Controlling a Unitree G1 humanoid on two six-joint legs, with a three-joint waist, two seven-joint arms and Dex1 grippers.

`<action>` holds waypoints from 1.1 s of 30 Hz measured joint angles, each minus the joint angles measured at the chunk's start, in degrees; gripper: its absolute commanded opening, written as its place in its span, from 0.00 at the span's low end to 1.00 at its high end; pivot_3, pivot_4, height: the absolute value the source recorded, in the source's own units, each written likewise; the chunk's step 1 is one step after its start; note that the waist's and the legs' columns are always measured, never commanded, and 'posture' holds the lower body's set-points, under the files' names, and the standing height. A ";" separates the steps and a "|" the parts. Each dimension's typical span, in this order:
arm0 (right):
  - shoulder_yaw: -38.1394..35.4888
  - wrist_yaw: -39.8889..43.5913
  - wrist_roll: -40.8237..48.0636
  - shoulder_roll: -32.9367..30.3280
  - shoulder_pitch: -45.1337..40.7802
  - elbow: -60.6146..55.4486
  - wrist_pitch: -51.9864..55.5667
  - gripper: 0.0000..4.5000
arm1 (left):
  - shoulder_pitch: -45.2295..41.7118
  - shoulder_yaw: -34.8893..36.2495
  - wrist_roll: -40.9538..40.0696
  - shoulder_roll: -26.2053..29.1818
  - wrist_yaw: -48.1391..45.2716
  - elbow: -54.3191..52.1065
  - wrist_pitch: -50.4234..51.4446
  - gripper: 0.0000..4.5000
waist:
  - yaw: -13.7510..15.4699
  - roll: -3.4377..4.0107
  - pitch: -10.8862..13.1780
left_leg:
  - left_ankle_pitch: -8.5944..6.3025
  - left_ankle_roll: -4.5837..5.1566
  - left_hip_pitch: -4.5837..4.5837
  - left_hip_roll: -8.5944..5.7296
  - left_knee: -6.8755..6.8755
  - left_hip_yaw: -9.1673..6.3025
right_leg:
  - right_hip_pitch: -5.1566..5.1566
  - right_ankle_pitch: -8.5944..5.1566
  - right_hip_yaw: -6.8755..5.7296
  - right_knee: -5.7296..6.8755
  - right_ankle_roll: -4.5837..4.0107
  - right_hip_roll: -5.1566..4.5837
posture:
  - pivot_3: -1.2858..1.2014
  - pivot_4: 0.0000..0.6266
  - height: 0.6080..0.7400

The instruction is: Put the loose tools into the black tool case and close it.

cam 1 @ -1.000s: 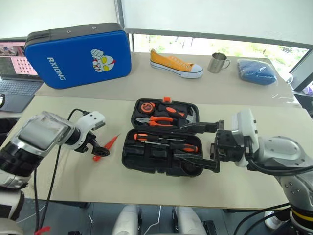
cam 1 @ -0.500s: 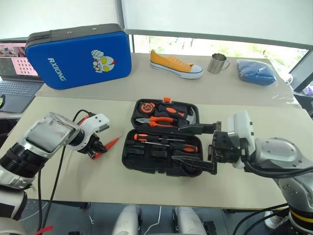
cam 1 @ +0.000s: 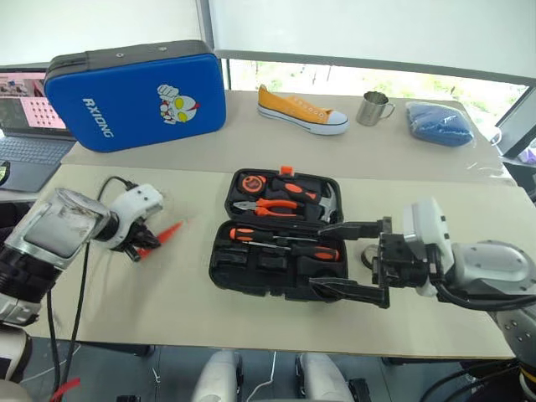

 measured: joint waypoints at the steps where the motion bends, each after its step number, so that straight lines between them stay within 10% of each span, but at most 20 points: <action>1: -0.29 0.12 0.12 -0.25 0.78 -0.19 -0.02 1.00 | -1.89 -0.01 0.51 -0.46 -1.60 0.54 -1.63 0.09 | 0.26 0.00 0.00 | 0.00 0.00 -0.04 0.00 0.02 0.00 | 0.00 0.02 0.00 -0.02 0.03 -0.03 | 0.52 0.24 0.99; 14: -2.17 -0.95 -1.45 -1.55 9.25 -2.50 -0.88 1.00 | -14.67 -8.88 5.96 -14.95 -24.80 -2.72 -20.91 0.09 | 0.43 0.00 0.00 | -0.05 0.10 -0.12 -0.08 0.14 0.03 | 0.03 0.04 0.08 -0.08 0.16 -0.03 | 0.52 0.24 0.99; 33: -2.87 -8.21 -0.46 -0.57 11.32 -5.79 -0.88 1.00 | -15.73 -16.69 14.47 -25.81 -27.96 -2.39 -12.29 0.09 | 0.11 0.03 -0.01 | -0.06 0.12 -0.13 -0.04 0.28 -0.02 | 0.05 0.04 0.11 0.00 0.19 -0.02 | 0.52 0.24 0.99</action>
